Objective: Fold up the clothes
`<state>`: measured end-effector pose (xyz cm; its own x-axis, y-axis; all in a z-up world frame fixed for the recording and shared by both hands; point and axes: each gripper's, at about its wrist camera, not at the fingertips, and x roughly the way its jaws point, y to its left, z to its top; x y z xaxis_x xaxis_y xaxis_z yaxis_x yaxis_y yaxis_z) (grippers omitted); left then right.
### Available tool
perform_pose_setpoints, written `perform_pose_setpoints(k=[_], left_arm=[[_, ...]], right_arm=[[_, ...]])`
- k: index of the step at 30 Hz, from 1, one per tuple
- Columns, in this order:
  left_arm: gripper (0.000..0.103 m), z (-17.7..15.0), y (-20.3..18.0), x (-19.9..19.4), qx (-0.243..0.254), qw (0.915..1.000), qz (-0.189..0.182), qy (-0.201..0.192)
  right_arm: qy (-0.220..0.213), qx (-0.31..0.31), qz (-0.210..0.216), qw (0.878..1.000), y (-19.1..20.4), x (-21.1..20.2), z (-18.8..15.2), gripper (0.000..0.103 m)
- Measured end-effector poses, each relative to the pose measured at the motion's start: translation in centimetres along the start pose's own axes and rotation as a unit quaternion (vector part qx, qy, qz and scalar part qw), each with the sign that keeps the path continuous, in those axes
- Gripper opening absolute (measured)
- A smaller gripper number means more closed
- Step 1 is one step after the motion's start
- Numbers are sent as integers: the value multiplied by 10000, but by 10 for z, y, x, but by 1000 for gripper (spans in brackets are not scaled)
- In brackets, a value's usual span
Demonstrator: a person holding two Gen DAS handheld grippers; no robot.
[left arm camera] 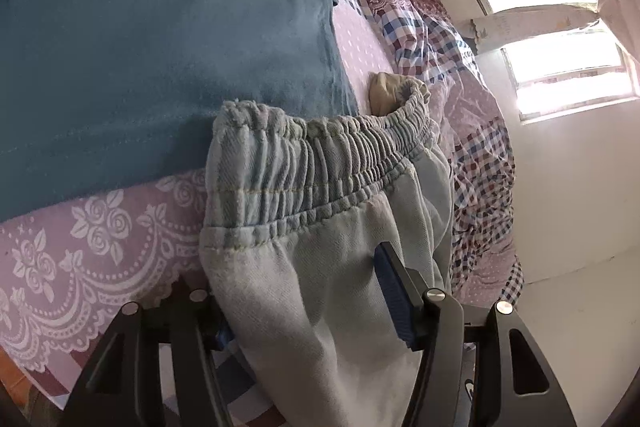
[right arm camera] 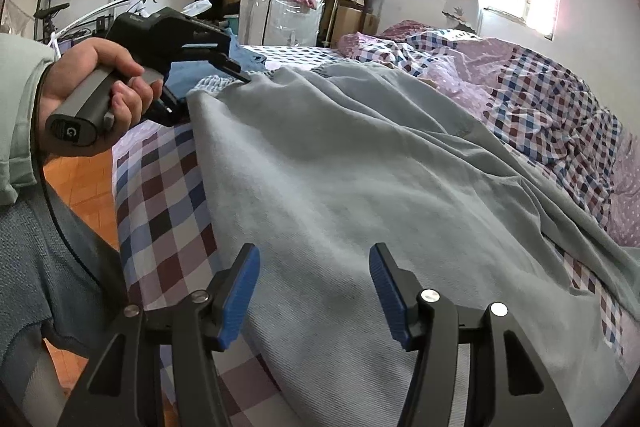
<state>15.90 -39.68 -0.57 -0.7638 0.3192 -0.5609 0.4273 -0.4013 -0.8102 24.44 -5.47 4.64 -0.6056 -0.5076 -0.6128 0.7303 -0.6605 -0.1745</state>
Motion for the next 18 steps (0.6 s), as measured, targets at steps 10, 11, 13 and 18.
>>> perform_pose_setpoints(k=[10,11,13,18], left_arm=[[64,-14,-12,-14,-135,9966,-809,87],[64,-14,-14,-17,-109,9956,-926,48],[64,-13,-19,-22,-57,9932,-1158,-29],[64,-6,-25,-27,21,9889,-1487,-19]], right_arm=[[-128,-510,-142,9985,15,4,1,61],[-156,-579,-169,9981,17,4,2,61],[-224,-698,-224,9971,21,4,7,61],[-565,-1010,-381,9926,44,9,42,61]])
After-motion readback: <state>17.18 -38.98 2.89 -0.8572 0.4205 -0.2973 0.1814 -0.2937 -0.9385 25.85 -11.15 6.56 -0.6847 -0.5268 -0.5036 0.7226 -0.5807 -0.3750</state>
